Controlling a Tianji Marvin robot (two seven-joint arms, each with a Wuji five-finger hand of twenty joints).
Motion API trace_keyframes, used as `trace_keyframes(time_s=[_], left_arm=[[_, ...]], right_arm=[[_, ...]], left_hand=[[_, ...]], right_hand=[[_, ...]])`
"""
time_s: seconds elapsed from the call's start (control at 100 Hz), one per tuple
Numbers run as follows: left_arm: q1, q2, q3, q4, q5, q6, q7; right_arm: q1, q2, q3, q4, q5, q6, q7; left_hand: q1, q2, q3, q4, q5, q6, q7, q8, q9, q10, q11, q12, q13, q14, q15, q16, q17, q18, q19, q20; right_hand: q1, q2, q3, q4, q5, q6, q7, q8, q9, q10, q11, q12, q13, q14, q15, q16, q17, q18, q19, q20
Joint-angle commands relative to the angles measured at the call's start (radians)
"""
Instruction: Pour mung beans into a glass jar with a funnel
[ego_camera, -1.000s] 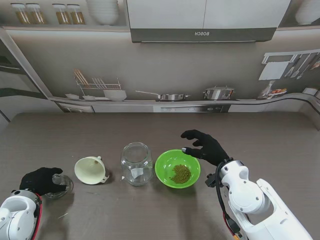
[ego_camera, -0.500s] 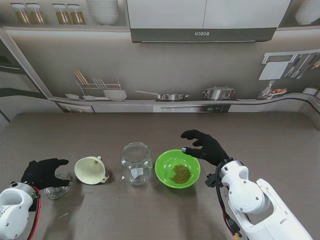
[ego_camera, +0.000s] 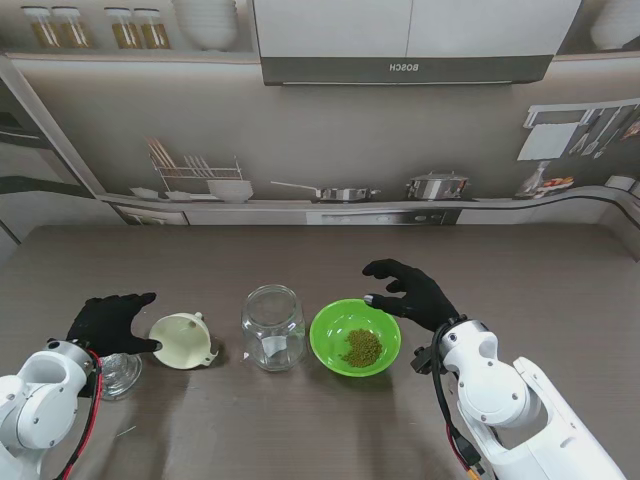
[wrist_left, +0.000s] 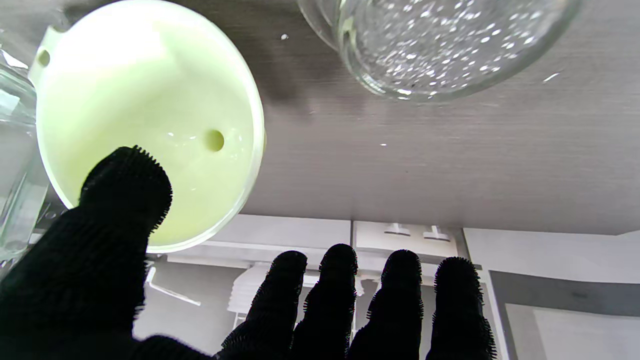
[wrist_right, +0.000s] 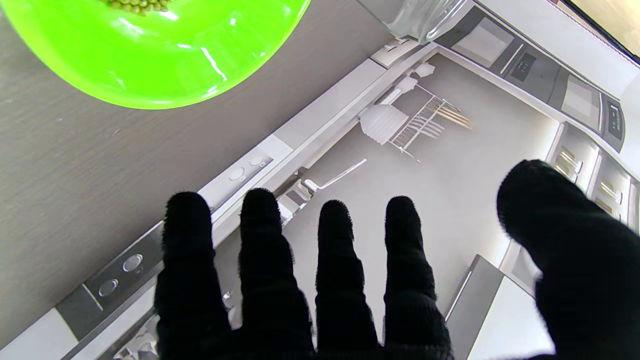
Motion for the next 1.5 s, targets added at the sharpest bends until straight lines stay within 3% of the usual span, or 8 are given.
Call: trace_keyframes(time_s=[0.0, 0.51, 0.59, 0.93, 1.03, 1.07, 1.11, 1.49], left_arm=[[-0.019, 0.000, 0.014, 0.010, 0.000, -0.004, -0.018], [-0.167, 0.013, 0.141, 0.120, -0.001, 0.011, -0.066], [-0.187, 0.014, 0.159, 0.139, -0.001, 0.016, -0.067], [-0.255, 0.017, 0.222, 0.213, -0.007, 0.024, -0.061], [-0.268, 0.017, 0.238, 0.231, -0.009, 0.025, -0.053], [-0.273, 0.017, 0.243, 0.239, -0.006, 0.023, -0.044], [-0.277, 0.017, 0.248, 0.246, -0.003, 0.021, -0.034], [-0.311, 0.008, 0.294, 0.309, -0.018, 0.038, 0.050]], right_arm=[[-0.005, -0.003, 0.000, -0.002, 0.000, 0.001, 0.013], [-0.008, -0.004, 0.008, -0.005, 0.001, 0.003, 0.010], [-0.008, -0.004, 0.008, -0.005, 0.001, 0.003, 0.011], [-0.009, -0.004, 0.008, -0.005, 0.007, 0.005, 0.011], [-0.009, -0.005, 0.008, -0.005, 0.009, 0.006, 0.010], [-0.009, -0.005, 0.007, -0.005, 0.010, 0.006, 0.010], [-0.009, -0.005, 0.007, -0.005, 0.010, 0.006, 0.010], [-0.009, -0.006, 0.007, -0.004, 0.014, 0.006, 0.010]], left_hand=[[-0.032, -0.033, 0.023, 0.003, -0.032, 0.011, -0.004, -0.010, -0.041, -0.003, -0.011, -0.010, -0.034, -0.008, -0.023, -0.011, -0.017, -0.028, -0.043, -0.023], [0.010, -0.021, 0.059, 0.016, 0.059, 0.011, 0.065, 0.078, -0.009, 0.004, 0.007, 0.002, -0.013, -0.013, 0.012, -0.012, -0.005, -0.048, -0.009, -0.032], [0.144, 0.102, -0.390, 0.074, 0.071, 0.020, 0.060, 0.110, 0.004, 0.009, 0.009, 0.014, -0.003, -0.008, 0.025, -0.006, -0.018, -0.047, 0.057, -0.063], [0.196, 0.138, -0.426, 0.093, 0.145, 0.041, 0.099, 0.146, 0.062, 0.019, 0.030, 0.037, 0.077, -0.028, 0.091, 0.028, 0.001, -0.070, 0.230, -0.039], [0.199, 0.138, -0.393, 0.094, 0.190, 0.056, 0.122, 0.169, 0.103, 0.025, 0.046, 0.055, 0.119, -0.056, 0.131, 0.051, 0.014, -0.094, 0.328, -0.041], [0.097, 0.014, 0.051, 0.051, 0.212, 0.061, 0.132, 0.186, 0.126, 0.031, 0.053, 0.066, 0.144, -0.066, 0.149, 0.061, 0.027, -0.105, 0.371, -0.056], [0.079, -0.010, 0.157, 0.038, 0.232, 0.059, 0.145, 0.195, 0.150, 0.035, 0.063, 0.075, 0.166, -0.076, 0.167, 0.067, 0.043, -0.122, 0.404, -0.043], [0.191, -0.005, 0.234, 0.008, 0.436, 0.006, 0.309, 0.316, 0.399, 0.026, 0.137, 0.148, 0.385, -0.058, 0.280, 0.116, 0.183, -0.121, 0.567, 0.016]], right_hand=[[-0.034, 0.015, 0.001, 0.018, 0.012, -0.004, 0.005, -0.010, -0.025, 0.006, 0.002, -0.009, 0.005, -0.008, -0.008, 0.008, -0.012, -0.010, -0.013, 0.022], [-0.033, 0.016, 0.001, 0.018, 0.014, -0.003, 0.006, -0.010, -0.022, 0.006, 0.002, -0.009, 0.007, -0.008, -0.008, 0.008, -0.013, -0.011, -0.014, 0.023], [-0.034, 0.017, 0.002, 0.018, 0.015, -0.004, 0.006, -0.010, -0.020, 0.005, 0.003, -0.009, 0.008, -0.007, -0.007, 0.008, -0.012, -0.011, -0.013, 0.023], [-0.033, 0.020, 0.003, 0.019, 0.017, 0.000, 0.007, -0.010, -0.020, 0.008, 0.003, -0.009, 0.006, -0.006, -0.008, 0.008, -0.012, -0.011, -0.014, 0.023], [-0.033, 0.020, 0.003, 0.019, 0.018, 0.002, 0.007, -0.011, -0.018, 0.007, 0.003, -0.009, 0.008, -0.007, -0.007, 0.008, -0.012, -0.011, -0.014, 0.023], [-0.034, 0.019, 0.003, 0.019, 0.017, 0.002, 0.007, -0.011, -0.018, 0.007, 0.003, -0.009, 0.009, -0.007, -0.007, 0.008, -0.012, -0.011, -0.014, 0.023], [-0.033, 0.020, 0.004, 0.019, 0.019, 0.002, 0.008, -0.011, -0.019, 0.008, 0.002, -0.009, 0.008, -0.005, -0.007, 0.008, -0.012, -0.010, -0.014, 0.023], [-0.034, 0.027, 0.006, 0.020, 0.019, 0.003, 0.009, -0.012, -0.017, 0.008, 0.003, -0.009, 0.009, -0.005, -0.007, 0.009, -0.011, -0.011, -0.013, 0.024]])
